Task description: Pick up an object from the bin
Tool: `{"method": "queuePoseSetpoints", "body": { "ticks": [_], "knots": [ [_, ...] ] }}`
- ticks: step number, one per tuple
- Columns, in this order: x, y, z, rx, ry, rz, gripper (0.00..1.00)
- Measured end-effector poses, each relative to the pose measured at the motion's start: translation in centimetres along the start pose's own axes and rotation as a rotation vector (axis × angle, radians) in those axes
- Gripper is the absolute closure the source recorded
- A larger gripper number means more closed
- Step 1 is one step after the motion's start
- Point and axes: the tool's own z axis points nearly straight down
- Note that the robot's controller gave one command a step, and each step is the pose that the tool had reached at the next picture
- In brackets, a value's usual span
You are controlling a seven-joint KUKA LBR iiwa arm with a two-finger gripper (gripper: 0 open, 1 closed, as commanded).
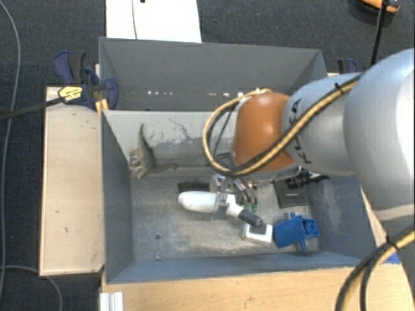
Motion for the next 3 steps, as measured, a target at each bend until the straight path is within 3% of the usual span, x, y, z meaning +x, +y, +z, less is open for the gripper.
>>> {"method": "queuePoseSetpoints", "body": {
  "ticks": [1,3],
  "knots": [
    [0.0,0.0,-2.7,0.0,0.002,0.0,1.0],
    [-0.1,0.0,-5.0,0.0,-0.001,-0.001,1.0]
  ]
}}
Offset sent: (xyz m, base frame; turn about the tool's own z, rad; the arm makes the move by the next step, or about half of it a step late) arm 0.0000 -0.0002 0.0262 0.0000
